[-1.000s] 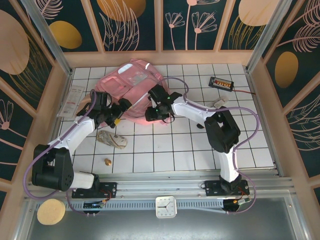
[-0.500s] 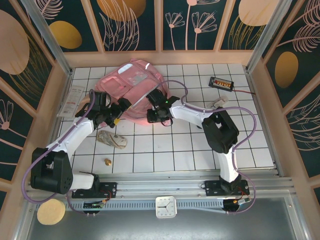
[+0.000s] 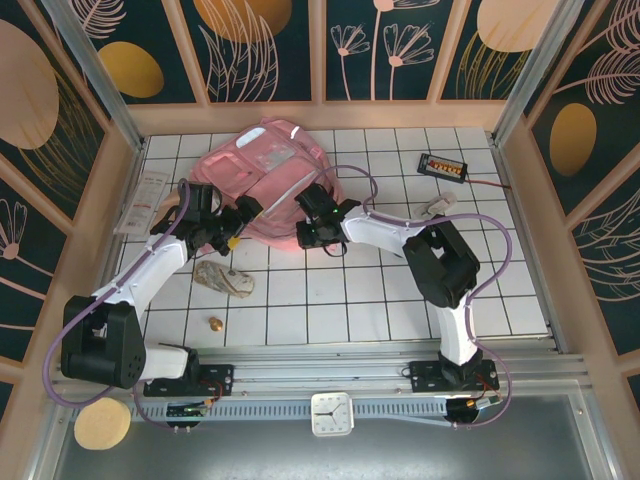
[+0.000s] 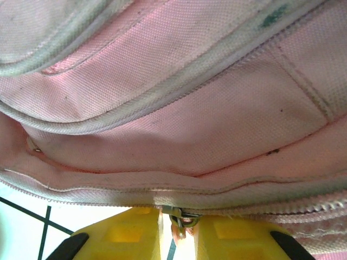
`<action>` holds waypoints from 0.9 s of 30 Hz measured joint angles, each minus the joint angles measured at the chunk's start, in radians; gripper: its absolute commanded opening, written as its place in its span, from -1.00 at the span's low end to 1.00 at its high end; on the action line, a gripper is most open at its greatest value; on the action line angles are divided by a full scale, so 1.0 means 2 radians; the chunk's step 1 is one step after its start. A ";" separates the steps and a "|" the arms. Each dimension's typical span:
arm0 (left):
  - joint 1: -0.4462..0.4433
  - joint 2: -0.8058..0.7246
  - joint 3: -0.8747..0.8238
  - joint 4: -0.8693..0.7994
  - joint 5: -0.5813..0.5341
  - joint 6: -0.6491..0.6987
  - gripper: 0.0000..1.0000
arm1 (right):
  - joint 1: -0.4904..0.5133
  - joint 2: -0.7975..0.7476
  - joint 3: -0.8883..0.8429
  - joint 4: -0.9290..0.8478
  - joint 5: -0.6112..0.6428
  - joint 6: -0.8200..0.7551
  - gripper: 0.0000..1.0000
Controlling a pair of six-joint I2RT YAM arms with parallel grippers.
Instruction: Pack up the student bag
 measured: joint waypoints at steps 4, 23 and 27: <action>0.000 0.000 0.000 0.000 0.000 0.000 0.98 | 0.000 -0.005 -0.011 0.011 0.002 0.000 -0.85; -0.088 0.025 -0.069 0.129 0.013 -0.124 0.89 | -0.014 -0.027 0.021 -0.056 -0.075 -0.005 -1.00; -0.105 0.064 -0.063 0.164 0.010 -0.157 0.41 | -0.014 -0.027 0.039 -0.075 -0.097 -0.006 -1.00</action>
